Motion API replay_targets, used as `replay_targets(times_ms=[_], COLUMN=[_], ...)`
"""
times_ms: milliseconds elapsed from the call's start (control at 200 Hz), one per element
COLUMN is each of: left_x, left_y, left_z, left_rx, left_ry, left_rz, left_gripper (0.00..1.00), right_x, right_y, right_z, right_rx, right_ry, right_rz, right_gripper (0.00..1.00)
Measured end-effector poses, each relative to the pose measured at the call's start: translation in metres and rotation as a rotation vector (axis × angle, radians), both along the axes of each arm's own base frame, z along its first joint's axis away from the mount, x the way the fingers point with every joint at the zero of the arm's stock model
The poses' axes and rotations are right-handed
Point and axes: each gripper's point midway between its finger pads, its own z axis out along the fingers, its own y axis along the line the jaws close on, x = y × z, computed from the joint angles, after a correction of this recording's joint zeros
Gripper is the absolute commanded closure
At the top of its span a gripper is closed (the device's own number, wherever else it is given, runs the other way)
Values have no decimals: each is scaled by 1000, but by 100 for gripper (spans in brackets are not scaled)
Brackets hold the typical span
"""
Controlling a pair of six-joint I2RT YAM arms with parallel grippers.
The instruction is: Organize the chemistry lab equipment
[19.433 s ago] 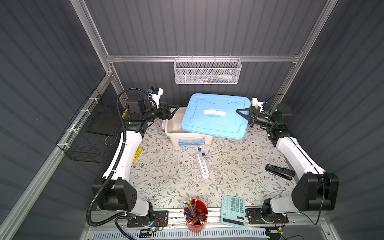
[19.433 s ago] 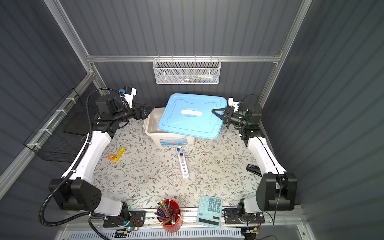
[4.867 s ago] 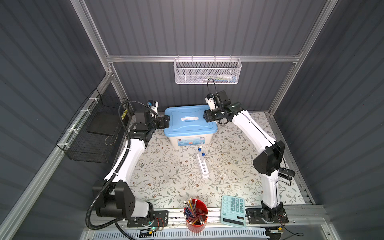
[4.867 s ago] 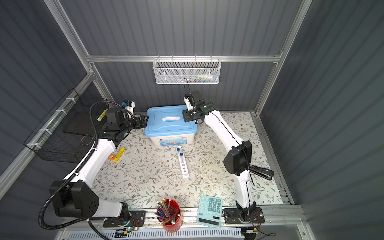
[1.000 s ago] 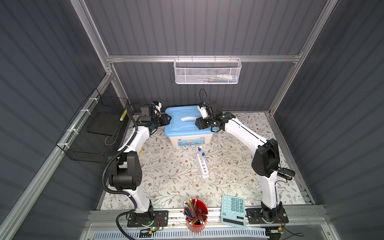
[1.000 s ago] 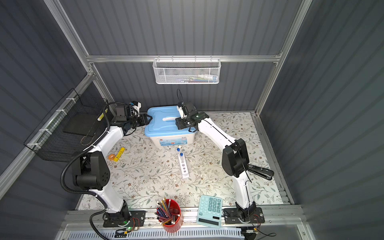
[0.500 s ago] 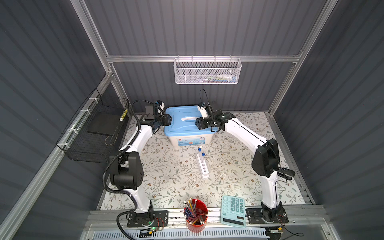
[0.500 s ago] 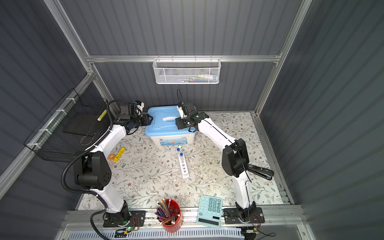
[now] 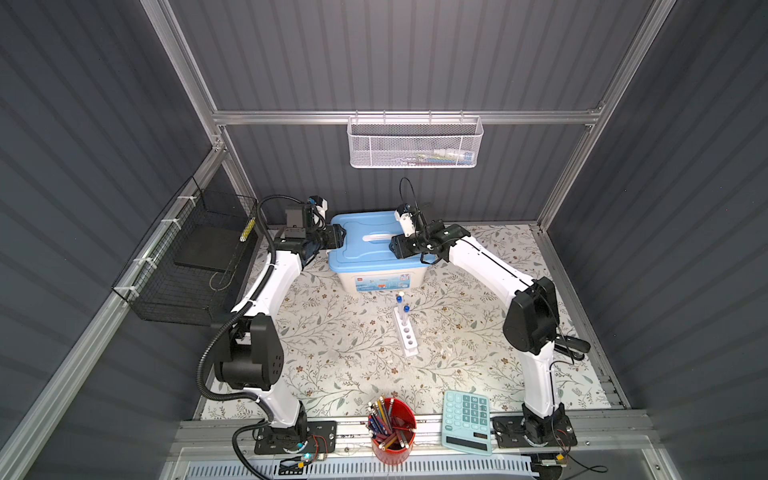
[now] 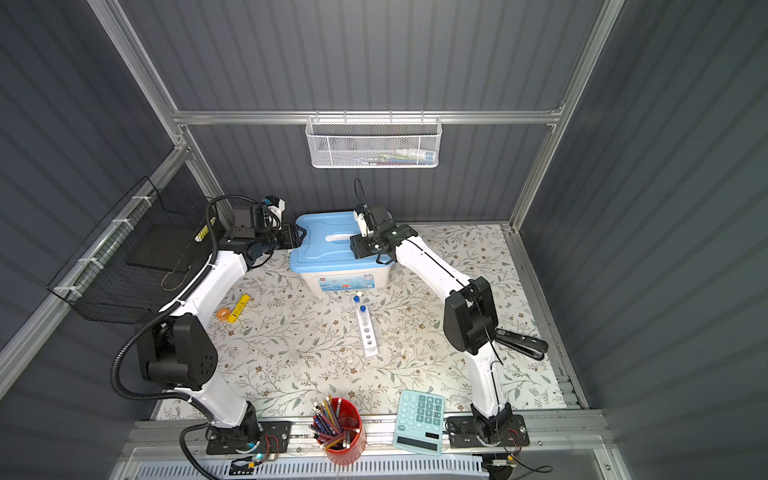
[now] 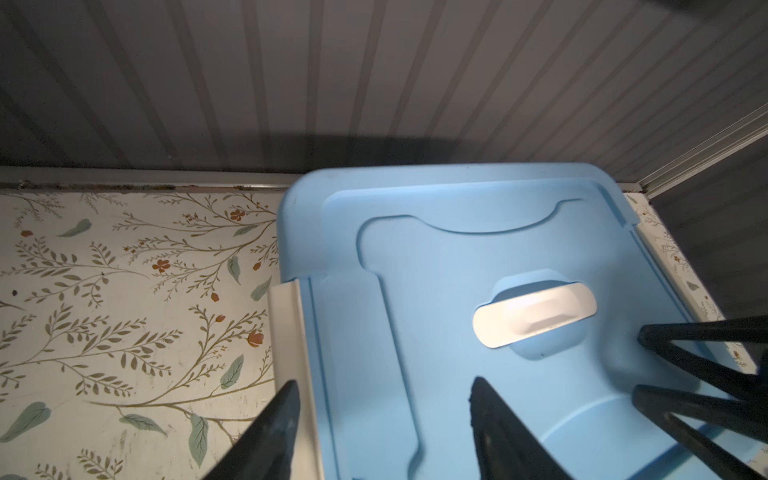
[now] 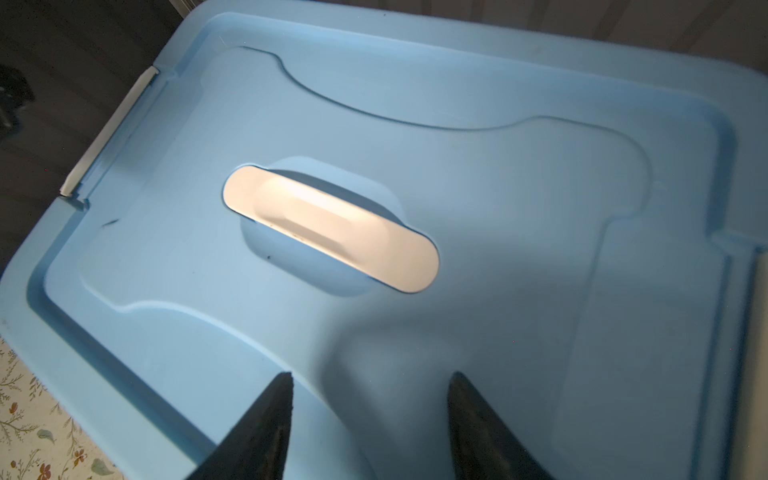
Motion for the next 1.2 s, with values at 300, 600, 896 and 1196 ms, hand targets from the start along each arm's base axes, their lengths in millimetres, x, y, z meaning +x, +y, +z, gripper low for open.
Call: replay_targets(times_ms=[300, 600, 896, 1196], left_x=[3, 7, 7, 10], left_y=[12, 9, 12, 15], left_z=[-8, -37, -46, -58], left_rx=[-23, -26, 2, 25], left_ry=[26, 92, 110, 126], left_rz=[26, 9, 12, 17], left_gripper=[30, 30, 36, 48], right_x=[0, 1, 1, 1], right_y=[1, 2, 3, 4], right_z=[-1, 0, -1, 0], right_rx=[2, 7, 10, 10], right_ry=[-3, -8, -10, -10], right_rz=[1, 1, 1, 1], right_gripper=[40, 40, 40, 40])
